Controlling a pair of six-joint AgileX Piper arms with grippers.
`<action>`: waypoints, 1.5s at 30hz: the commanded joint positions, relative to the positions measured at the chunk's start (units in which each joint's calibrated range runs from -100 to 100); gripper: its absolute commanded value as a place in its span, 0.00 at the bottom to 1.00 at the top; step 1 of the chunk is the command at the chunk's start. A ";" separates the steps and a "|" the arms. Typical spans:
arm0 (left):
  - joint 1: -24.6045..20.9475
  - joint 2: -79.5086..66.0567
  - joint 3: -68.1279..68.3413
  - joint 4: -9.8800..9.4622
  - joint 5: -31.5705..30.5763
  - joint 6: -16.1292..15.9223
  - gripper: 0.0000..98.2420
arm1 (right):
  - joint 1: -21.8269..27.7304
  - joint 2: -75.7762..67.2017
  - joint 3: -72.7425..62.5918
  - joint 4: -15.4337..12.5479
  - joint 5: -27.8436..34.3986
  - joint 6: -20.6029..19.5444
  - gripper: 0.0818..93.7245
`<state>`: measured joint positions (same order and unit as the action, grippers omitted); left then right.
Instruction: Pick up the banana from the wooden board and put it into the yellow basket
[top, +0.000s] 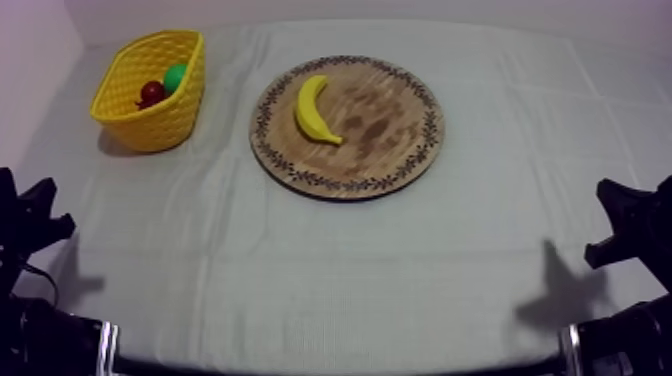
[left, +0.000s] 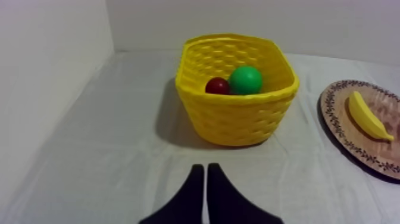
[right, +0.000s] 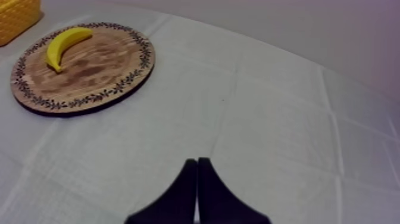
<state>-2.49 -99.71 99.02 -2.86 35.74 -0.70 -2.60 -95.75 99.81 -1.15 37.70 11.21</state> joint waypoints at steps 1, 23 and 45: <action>0.57 -0.03 0.98 1.13 -3.89 1.26 0.00 | 0.00 0.00 -0.03 0.00 -0.04 -0.01 0.00; 2.75 2.77 -4.69 -0.52 -2.09 3.53 0.00 | 0.00 0.00 -0.03 0.00 -0.04 0.00 0.00; 11.37 49.09 -62.75 -4.38 7.23 9.14 0.00 | 0.00 0.00 -0.03 0.00 -0.04 0.00 0.00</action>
<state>8.73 -58.22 48.44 -7.26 41.73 8.40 -2.60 -95.75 99.81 -1.15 37.63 11.21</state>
